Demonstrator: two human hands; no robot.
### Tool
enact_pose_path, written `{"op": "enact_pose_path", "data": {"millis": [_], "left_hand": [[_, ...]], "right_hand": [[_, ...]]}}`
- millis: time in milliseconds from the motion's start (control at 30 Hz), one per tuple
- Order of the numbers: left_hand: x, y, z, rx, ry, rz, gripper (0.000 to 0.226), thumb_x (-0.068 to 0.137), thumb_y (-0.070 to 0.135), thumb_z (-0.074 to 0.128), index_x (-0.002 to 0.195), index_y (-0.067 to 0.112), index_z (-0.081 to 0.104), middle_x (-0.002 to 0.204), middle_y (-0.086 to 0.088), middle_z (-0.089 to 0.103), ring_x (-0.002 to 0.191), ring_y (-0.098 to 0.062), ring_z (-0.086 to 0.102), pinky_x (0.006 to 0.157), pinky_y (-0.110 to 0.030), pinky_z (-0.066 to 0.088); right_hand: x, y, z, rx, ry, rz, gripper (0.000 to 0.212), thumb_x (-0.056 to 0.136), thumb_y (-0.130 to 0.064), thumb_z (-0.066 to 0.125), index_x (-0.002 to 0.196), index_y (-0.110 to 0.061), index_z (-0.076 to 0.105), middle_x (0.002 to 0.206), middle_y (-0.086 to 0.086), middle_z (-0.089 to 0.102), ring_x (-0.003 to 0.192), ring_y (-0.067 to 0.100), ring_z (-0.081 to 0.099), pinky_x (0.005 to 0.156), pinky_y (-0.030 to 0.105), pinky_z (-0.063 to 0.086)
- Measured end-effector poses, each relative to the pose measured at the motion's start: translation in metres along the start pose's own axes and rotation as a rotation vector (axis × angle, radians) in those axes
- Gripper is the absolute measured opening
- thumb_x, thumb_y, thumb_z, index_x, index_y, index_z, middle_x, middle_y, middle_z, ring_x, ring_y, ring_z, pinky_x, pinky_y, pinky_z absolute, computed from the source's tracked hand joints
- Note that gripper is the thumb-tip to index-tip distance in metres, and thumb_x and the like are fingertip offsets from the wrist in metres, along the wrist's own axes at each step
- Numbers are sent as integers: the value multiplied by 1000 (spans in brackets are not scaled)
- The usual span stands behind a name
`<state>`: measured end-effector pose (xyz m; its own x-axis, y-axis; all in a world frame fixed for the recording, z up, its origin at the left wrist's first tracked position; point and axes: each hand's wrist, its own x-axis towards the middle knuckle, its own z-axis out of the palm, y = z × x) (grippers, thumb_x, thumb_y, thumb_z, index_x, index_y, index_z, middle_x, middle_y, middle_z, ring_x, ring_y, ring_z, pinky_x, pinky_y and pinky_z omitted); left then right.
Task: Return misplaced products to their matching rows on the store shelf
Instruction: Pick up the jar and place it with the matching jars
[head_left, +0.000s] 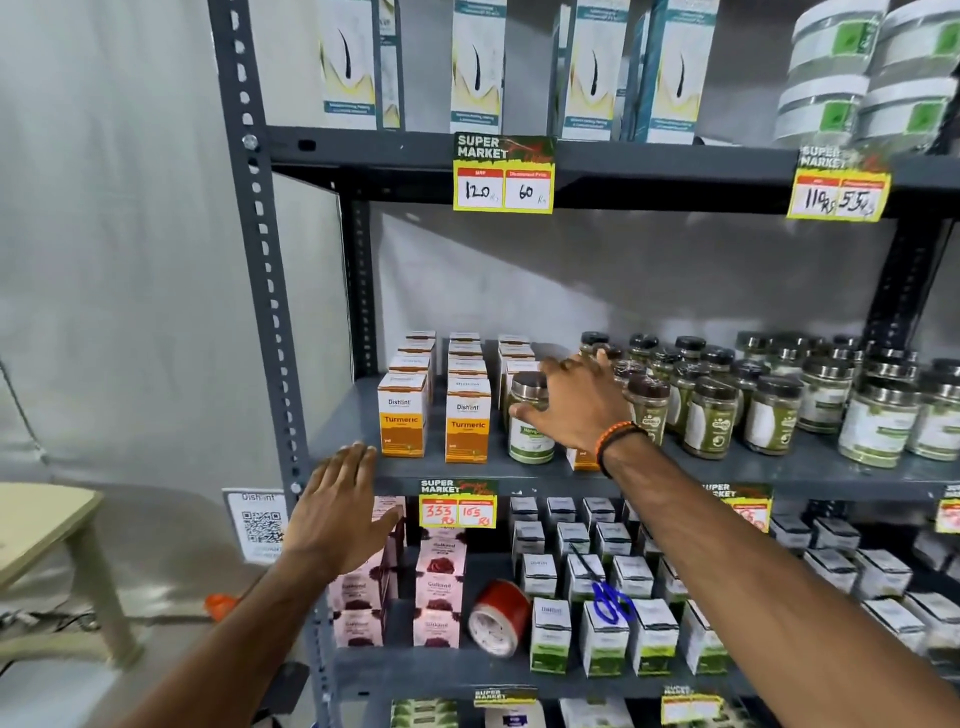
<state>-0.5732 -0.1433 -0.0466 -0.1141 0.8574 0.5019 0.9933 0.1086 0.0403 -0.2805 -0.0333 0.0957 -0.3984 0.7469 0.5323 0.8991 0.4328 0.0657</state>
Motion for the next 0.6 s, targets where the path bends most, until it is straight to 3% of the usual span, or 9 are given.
{"op": "enact_pose_path", "data": {"millis": [233,333,400,533,600], "left_hand": [[-2,0,-3,-27,4,2,96,91,63,54,160,10,14,169,-12,16,155,-29,10,122,-41,5],[-1,1,-9,-43,-37,-9,97,91,62,55,160,11,10,170,-11,12,155,-28,7,124,-42,4],[-3,1,-14,-55,-68,-7,98,91,61,57,160,11,9,170,-11,11,155,-28,6,124,-42,5],[-10,0,-21,-54,-107,1,100,88,60,63,160,11,14,169,-12,16,155,-31,10,125,-46,10],[-17,4,-24,-81,-105,-25,100,87,59,65,160,10,16,168,-13,19,154,-32,13,125,-48,14]], "right_hand": [[9,-3,14,96,61,30,55,78,-72,57,105,-25,58,94,-3,68,91,20,66,111,49,30],[4,-7,7,156,96,-2,50,77,-71,60,100,-27,54,96,-6,64,92,17,63,115,50,25],[-5,-9,-2,213,164,-8,55,77,-68,64,108,-23,57,103,-4,66,96,17,60,114,48,30],[-30,2,-26,434,269,43,56,75,-65,71,110,-23,58,103,-3,62,92,14,56,91,39,53],[-48,15,-36,539,302,84,55,72,-62,75,109,-24,60,104,-5,63,92,14,60,81,31,54]]}}
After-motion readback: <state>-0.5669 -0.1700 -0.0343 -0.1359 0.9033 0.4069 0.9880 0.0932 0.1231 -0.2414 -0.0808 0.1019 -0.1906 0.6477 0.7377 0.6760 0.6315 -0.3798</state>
